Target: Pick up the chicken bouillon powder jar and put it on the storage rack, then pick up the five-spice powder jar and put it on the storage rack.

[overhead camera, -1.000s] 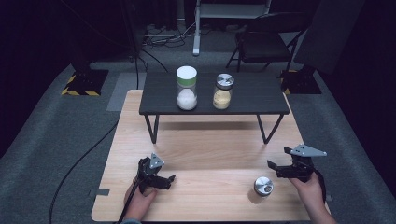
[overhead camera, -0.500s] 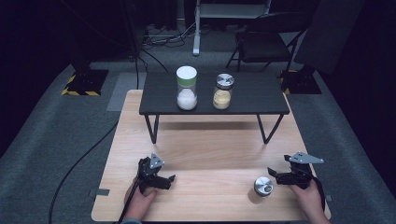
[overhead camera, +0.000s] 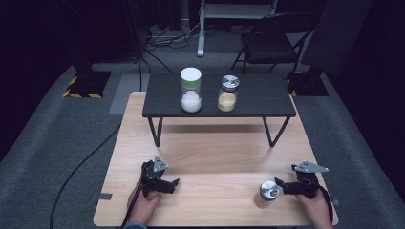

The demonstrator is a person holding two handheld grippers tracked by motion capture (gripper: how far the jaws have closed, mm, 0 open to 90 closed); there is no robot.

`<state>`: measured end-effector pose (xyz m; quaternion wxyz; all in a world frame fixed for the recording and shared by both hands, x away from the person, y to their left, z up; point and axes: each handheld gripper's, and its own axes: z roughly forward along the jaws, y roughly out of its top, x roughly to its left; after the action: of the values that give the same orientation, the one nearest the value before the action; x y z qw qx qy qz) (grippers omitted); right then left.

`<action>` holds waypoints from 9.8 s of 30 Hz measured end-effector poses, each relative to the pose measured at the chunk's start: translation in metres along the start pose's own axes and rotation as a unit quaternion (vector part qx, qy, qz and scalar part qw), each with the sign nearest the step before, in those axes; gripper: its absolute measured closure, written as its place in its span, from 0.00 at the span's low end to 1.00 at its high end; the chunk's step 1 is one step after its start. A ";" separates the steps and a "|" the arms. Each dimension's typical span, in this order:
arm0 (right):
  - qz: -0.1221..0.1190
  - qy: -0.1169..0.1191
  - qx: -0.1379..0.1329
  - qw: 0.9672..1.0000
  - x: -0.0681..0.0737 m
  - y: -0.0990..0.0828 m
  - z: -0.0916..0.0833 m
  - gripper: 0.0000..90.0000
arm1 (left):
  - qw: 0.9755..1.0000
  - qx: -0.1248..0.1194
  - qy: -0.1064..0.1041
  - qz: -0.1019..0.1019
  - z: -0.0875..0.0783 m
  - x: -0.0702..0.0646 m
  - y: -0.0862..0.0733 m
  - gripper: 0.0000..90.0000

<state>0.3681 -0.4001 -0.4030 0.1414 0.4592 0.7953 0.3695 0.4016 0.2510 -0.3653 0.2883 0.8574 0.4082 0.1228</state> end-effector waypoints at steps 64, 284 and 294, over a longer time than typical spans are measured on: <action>-0.003 -0.006 0.031 1.000 0.001 0.003 0.004 0.02 | 1.000 -0.001 0.002 0.000 -0.001 -0.001 -0.001 0.00; -0.052 0.068 -0.005 0.996 0.087 0.013 -0.033 0.33 | 1.000 -0.001 0.002 0.000 -0.001 -0.001 -0.001 0.00; -0.051 0.069 -0.002 0.996 0.088 0.013 -0.031 0.33 | 1.000 -0.001 0.002 0.000 -0.001 -0.002 -0.001 0.00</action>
<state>0.3114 -0.3375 -0.3620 0.1061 0.3914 0.8248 0.3941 0.3998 0.2505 -0.3653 0.2884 0.8567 0.4090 0.1252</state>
